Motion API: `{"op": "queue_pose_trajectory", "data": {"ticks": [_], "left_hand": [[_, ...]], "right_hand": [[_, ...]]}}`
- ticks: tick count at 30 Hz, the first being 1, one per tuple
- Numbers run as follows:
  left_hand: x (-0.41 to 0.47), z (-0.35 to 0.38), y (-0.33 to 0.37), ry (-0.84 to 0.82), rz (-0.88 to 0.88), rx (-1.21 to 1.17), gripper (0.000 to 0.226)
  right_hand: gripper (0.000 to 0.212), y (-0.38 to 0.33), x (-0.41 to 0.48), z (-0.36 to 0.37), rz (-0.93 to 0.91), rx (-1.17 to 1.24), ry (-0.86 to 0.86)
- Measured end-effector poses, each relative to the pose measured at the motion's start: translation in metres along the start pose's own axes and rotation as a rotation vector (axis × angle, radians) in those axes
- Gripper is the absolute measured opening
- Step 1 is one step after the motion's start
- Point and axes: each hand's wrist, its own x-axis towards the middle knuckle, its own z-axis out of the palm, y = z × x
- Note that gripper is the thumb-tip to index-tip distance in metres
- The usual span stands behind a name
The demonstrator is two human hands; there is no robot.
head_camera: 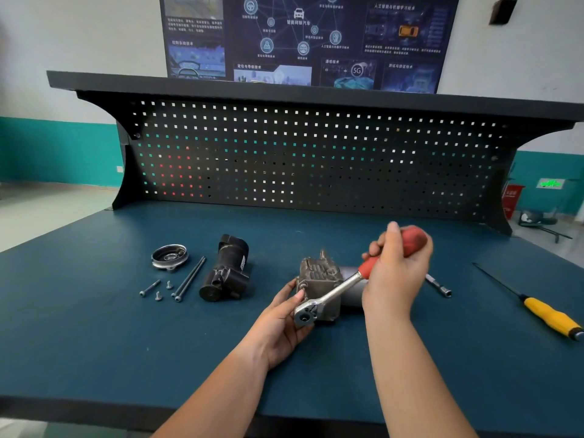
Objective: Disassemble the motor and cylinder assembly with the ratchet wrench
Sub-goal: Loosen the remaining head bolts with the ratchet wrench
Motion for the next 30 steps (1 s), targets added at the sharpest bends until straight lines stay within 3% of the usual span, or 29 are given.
{"op": "queue_pose_trajectory", "data": {"ticks": [12,19,24,27,30], "left_hand": [[-0.003,0.002,0.000,-0.030,0.013,0.039,0.054],[0.001,-0.004,-0.001,-0.019,0.039,0.066,0.036],[-0.001,0.000,0.000,0.031,-0.001,0.111,0.020],[-0.001,0.001,0.001,0.031,0.004,0.121,0.020],[0.000,0.000,0.000,0.021,0.042,0.100,0.022]], "right_hand": [[0.023,-0.012,-0.009,0.064,-0.117,-0.380,-0.653],[0.014,0.003,-0.034,0.091,-0.272,-0.545,-0.852],[0.013,0.011,-0.057,0.099,-0.285,-0.658,-1.099],[0.010,0.014,-0.055,0.100,-0.271,-0.655,-1.103],[0.015,0.011,-0.040,0.096,-0.238,-0.580,-0.952]]}}
